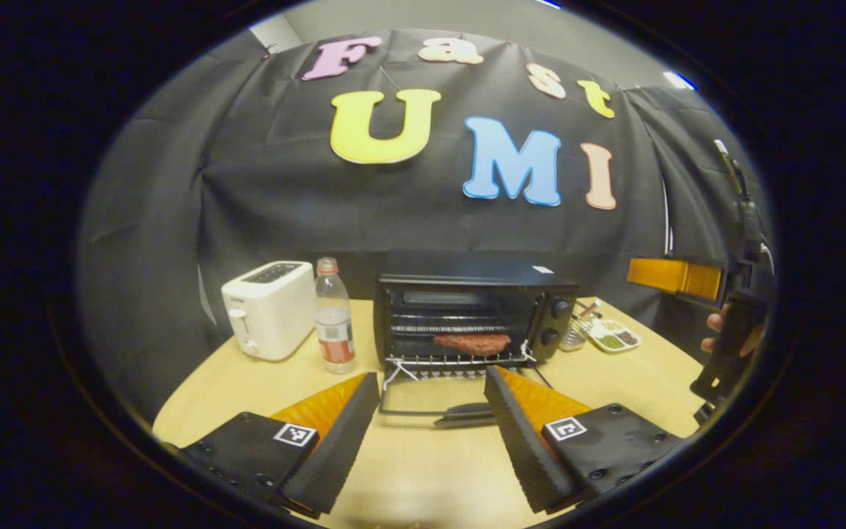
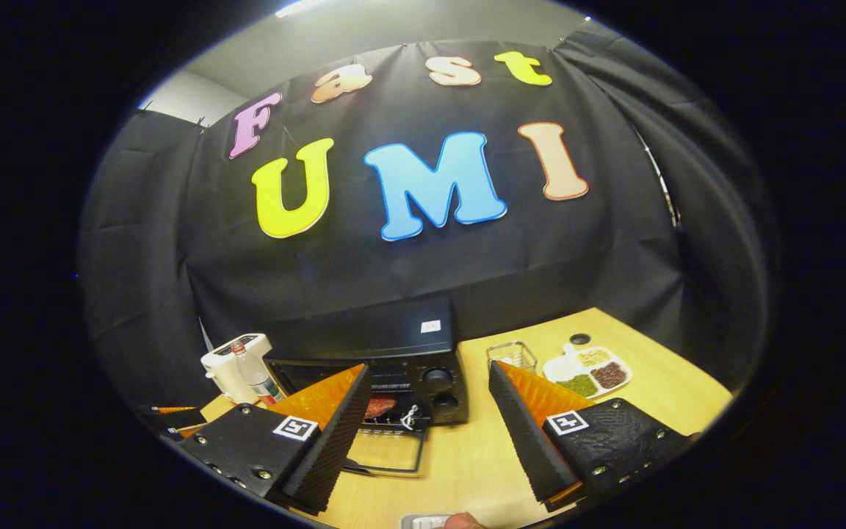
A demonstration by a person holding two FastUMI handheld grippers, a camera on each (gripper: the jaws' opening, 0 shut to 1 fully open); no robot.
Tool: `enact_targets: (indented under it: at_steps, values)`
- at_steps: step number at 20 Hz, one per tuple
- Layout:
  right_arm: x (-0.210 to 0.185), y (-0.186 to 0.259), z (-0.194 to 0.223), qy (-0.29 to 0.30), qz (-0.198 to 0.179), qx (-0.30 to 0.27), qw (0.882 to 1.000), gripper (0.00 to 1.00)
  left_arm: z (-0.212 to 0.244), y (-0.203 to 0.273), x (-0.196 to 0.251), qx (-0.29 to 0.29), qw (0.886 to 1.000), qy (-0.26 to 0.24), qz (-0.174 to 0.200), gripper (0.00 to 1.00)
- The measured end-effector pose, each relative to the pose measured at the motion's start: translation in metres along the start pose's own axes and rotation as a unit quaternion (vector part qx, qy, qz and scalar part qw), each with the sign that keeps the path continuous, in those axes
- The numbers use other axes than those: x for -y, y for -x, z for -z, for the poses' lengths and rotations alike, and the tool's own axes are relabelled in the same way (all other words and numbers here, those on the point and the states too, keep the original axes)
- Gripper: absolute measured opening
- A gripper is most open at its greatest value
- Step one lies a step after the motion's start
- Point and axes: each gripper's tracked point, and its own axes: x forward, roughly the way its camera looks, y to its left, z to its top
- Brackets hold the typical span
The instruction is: Open the electric oven with the left hand, put the food in, and close the electric oven.
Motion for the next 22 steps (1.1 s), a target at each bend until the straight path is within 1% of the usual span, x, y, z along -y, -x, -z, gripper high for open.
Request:
enact_targets:
  at_steps: [1,2,5,6,7,8,9,10,11,12,16,17,18,22]
  values:
    - [0.009,0.007,-0.007,0.014,0.012,0.013,1.000,0.98,0.012,-0.005,0.007,-0.013,1.000,0.000,0.005,0.94]
    - [0.018,0.014,-0.012,0.027,0.023,0.022,0.999,0.97,0.023,-0.010,0.012,-0.027,1.000,0.001,0.009,0.97]
    - [0.037,0.033,-0.023,0.048,0.052,0.035,0.997,0.98,0.051,-0.024,0.027,-0.065,0.998,0.007,0.019,0.98]
    - [0.043,0.039,-0.025,0.051,0.059,0.035,0.996,0.98,0.059,-0.029,0.029,-0.078,0.997,0.003,0.015,1.00]
    - [0.048,0.044,-0.023,0.052,0.063,0.034,0.996,0.98,0.069,-0.036,0.032,-0.089,0.996,-0.005,0.013,0.98]
    - [0.055,0.047,-0.022,0.054,0.070,0.030,0.996,0.98,0.077,-0.044,0.034,-0.101,0.995,-0.014,0.009,1.00]
    - [0.063,0.050,-0.019,0.054,0.080,0.025,0.995,0.98,0.085,-0.050,0.037,-0.111,0.994,-0.020,0.010,0.98]
    - [0.071,0.053,-0.017,0.053,0.090,0.018,0.994,0.98,0.094,-0.052,0.040,-0.124,0.992,-0.022,0.012,1.00]
    - [0.079,0.058,-0.016,0.051,0.100,0.015,0.994,0.98,0.104,-0.057,0.045,-0.138,0.990,-0.019,0.016,0.98]
    - [0.087,0.062,-0.017,0.051,0.110,0.015,0.992,0.98,0.114,-0.063,0.050,-0.148,0.989,-0.013,0.019,1.00]
    - [0.120,0.083,-0.018,0.059,0.150,0.015,0.987,0.98,0.136,-0.080,0.058,-0.177,0.984,-0.011,0.014,0.98]
    - [0.128,0.088,-0.018,0.062,0.160,0.014,0.985,0.98,0.140,-0.086,0.059,-0.183,0.983,-0.013,0.011,0.95]
    - [0.135,0.093,-0.020,0.065,0.169,0.014,0.983,0.98,0.143,-0.091,0.058,-0.187,0.982,-0.015,0.008,0.98]
    - [0.154,0.106,-0.020,0.073,0.188,0.013,0.979,0.98,0.150,-0.109,0.053,-0.197,0.980,-0.028,-0.010,0.98]
